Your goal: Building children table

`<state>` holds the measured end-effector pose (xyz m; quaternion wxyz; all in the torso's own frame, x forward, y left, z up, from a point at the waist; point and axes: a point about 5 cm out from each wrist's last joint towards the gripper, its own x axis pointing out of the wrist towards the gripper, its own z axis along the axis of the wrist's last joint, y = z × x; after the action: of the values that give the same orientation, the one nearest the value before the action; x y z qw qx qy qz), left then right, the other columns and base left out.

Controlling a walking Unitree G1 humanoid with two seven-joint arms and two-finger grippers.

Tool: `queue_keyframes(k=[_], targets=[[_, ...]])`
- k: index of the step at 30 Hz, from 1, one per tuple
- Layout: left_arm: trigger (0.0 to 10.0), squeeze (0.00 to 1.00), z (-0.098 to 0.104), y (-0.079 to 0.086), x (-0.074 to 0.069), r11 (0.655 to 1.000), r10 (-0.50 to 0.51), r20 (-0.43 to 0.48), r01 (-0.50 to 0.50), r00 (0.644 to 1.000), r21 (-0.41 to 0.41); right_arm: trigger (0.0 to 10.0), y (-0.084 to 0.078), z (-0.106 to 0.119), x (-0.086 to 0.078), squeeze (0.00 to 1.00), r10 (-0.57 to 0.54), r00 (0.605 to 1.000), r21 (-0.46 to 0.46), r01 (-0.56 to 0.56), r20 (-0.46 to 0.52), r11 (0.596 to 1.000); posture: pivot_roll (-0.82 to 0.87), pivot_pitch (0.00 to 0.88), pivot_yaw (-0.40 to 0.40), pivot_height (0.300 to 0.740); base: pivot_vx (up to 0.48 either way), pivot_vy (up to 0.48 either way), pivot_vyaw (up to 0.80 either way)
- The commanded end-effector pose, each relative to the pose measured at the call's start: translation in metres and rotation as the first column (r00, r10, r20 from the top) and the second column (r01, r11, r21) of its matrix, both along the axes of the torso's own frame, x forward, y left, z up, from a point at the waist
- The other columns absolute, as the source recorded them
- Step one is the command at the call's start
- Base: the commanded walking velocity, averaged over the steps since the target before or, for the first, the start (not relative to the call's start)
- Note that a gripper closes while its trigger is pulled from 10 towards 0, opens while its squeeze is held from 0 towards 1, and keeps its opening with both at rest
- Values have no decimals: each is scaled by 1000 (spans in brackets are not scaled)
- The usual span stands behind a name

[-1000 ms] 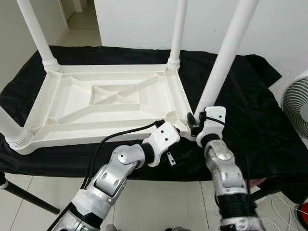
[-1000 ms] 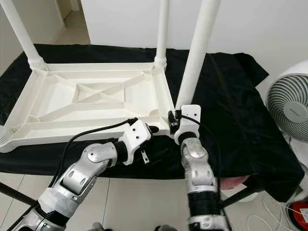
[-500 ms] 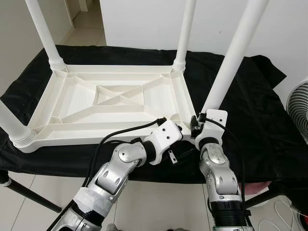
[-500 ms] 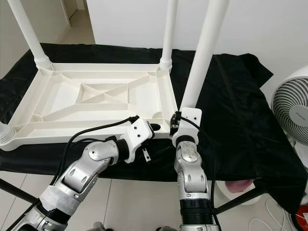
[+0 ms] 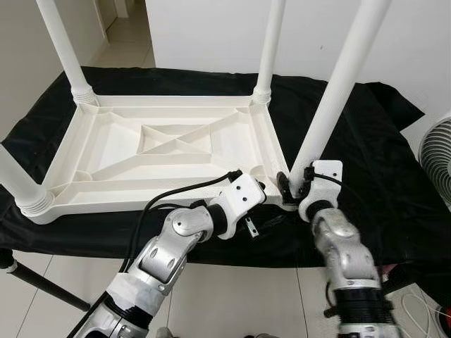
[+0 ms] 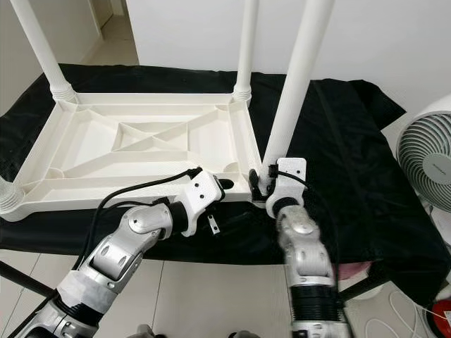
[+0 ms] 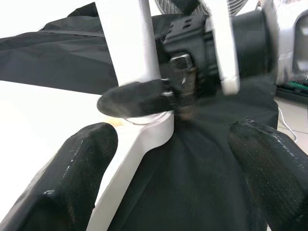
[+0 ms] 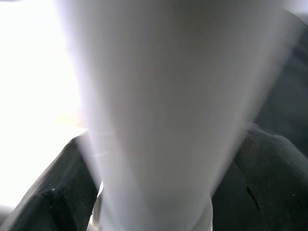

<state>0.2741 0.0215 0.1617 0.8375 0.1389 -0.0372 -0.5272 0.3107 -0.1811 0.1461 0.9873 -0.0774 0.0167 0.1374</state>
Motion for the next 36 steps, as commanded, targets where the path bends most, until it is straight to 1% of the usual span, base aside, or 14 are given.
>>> queue_keyframes(k=[1,4,7,9,11,16,17,20,21,23,24,34,35,36], targets=[[10000,0,-2,2,2,1000,9,-7,-9,1000,11,10000,1,2,1,0,125,992,-56,-123,27,991,-144,48,6,740,0,0,0],[10000,0,-2,2,4,1000,9,-6,-9,1000,12,10000,0,4,3,0,190,982,-45,-189,21,981,-143,47,10,740,0,0,0],[10000,0,-1,2,5,1000,10,-4,-10,1000,12,10000,3,6,8,0,290,957,-73,-288,17,955,-140,42,14,740,0,0,0],[10000,0,0,2,5,1000,11,-3,-10,1000,12,10000,3,7,10,0,311,950,-78,-309,15,948,-140,42,14,740,0,0,0],[10000,0,0,2,5,1000,7,-3,-7,1000,11,10000,7,6,16,0,375,927,-97,-373,4,923,-141,40,17,740,0,0,0],[10000,0,0,1,3,1000,0,-3,0,1000,12,10000,9,0,27,0,406,914,-93,-406,-22,909,-137,38,15,740,0,0,0],[10000,0,-1,1,3,1000,0,-4,0,1000,13,4902,9,-3,29,0,413,910,-88,-414,-31,906,-134,38,14,740,0,0,0],[10000,0,-1,1,3,1000,1,-4,-1,1000,15,4902,9,-5,31,0,423,905,-81,-425,-41,902,-134,38,14,740,0,0,0],[10000,0,-1,1,3,1000,3,-5,-3,1000,15,902,9,-8,32,0,425,904,-84,-428,-50,900,-124,40,9,740,0,0,0],[10000,0,-2,2,3,1000,6,-6,-5,1000,16,902,9,-11,33,0,428,902,-91,-432,-59,897,-124,40,9,740,0,0,0],[10000,0,-2,3,2,1000,8,-8,-8,1000,16,0,8,-12,34,0,426,903,-83,-430,-58,899,-119,43,5,740,0,0,0],[10000,0,-4,3,1,1000,13,-17,-13,1000,13,0,12,-14,32,0,430,903,-13,-430,-20,903,-119,45,5,740,0,0,0],[10000,0,-4,3,0,1000,12,-18,-12,1000,12,10000,13,-14,32,0,408,913,-7,-408,-10,913,-127,50,6,740,0,0,0],[10000,0,-4,3,0,1000,12,-18,-12,1000,12,10000,13,-14,32,0,408,913,-7,-408,-10,913,-127,50,6,740,0,0,0]])
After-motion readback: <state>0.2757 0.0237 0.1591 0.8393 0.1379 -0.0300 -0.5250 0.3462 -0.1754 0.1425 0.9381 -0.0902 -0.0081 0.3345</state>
